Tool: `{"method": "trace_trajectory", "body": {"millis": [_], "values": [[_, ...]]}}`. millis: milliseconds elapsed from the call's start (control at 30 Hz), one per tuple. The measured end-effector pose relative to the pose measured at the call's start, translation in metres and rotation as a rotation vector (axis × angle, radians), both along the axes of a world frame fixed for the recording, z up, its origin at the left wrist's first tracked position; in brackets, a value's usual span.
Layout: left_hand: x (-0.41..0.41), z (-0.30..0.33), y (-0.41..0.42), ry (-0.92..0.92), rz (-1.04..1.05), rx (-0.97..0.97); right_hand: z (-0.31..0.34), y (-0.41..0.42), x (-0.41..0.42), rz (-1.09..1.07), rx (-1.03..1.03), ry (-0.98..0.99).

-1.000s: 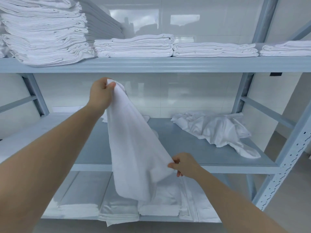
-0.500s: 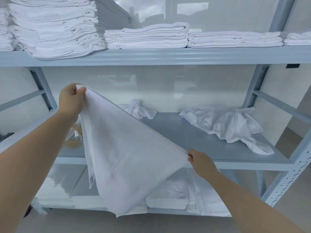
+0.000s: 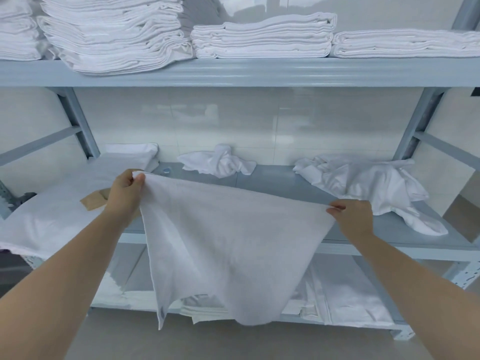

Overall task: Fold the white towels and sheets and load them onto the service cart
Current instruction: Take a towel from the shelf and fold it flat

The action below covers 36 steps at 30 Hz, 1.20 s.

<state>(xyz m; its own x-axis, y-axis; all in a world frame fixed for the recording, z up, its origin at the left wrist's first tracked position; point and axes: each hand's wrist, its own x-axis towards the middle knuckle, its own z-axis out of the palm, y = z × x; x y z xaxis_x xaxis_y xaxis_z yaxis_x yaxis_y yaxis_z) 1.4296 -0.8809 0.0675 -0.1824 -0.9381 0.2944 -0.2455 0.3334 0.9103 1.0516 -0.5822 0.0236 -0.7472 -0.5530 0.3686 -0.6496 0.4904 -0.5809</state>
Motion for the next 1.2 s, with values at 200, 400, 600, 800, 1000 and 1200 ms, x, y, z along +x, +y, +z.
{"method": "trace_trajectory", "body": {"millis": [200,400,600,800,1000,1200], "values": [[0.003,-0.014,-0.005,0.100,-0.035,0.105,0.003,-0.009,0.002,0.008,-0.010,0.104],[0.003,-0.018,-0.010,0.159,-0.079,0.156,0.005,-0.014,0.005,-0.011,0.132,0.179],[-0.020,-0.024,0.004,0.133,-0.111,0.157,0.008,-0.026,0.008,-0.226,0.390,-0.052],[-0.045,-0.017,0.024,0.146,-0.175,0.117,-0.004,-0.015,0.007,-0.078,0.445,-0.196],[-0.054,0.013,0.033,0.167,-0.197,0.057,-0.025,-0.005,0.005,-0.016,0.250,-0.315],[-0.038,0.036,0.015,0.134,-0.128,0.001,-0.007,0.003,-0.012,0.005,-0.218,-0.596]]}}
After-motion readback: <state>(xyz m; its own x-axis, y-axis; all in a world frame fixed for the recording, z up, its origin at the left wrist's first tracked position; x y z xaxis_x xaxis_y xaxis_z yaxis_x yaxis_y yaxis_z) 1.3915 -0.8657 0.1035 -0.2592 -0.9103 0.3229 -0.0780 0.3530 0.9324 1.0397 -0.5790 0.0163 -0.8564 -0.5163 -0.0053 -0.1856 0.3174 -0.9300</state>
